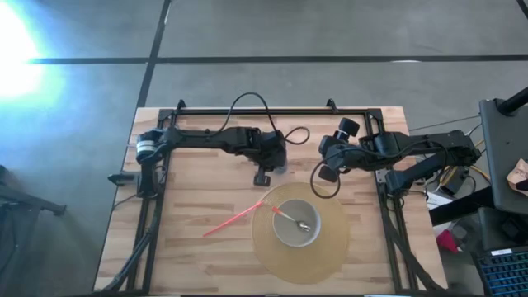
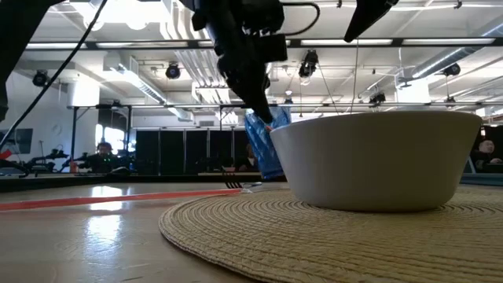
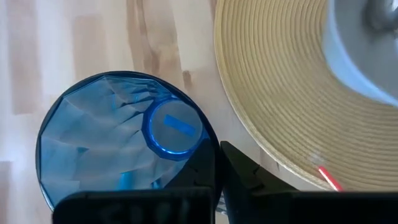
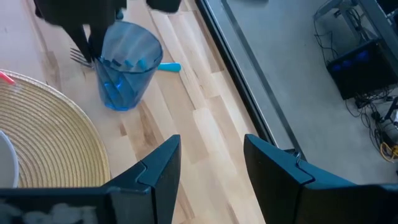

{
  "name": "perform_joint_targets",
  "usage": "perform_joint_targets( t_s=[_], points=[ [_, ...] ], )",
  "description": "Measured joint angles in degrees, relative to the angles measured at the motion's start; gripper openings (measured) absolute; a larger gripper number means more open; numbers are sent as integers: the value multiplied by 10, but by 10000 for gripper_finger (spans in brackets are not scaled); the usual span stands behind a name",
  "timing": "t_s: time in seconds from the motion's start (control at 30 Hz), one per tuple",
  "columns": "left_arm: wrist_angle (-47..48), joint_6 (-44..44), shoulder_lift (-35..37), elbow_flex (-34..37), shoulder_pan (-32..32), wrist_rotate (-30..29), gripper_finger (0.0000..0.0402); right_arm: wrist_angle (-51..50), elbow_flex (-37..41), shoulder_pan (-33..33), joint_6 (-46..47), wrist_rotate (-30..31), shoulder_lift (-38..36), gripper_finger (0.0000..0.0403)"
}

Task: Pick & Place Utensil
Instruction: Put the blue cup on the yellow mat

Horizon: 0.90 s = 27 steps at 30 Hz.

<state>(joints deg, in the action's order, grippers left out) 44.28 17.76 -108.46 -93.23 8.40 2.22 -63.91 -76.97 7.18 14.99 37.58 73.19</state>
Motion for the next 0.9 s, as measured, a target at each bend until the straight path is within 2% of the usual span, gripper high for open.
perform_joint_targets(
  t_s=[0.23,0.9],
  points=[
    [-6,5,-28,-4,0,-3,4,0,0,0,0,0,0,173],
    [-6,10,-30,-8,0,3,23,-1,1,0,-2,0,0,173]
  ],
)
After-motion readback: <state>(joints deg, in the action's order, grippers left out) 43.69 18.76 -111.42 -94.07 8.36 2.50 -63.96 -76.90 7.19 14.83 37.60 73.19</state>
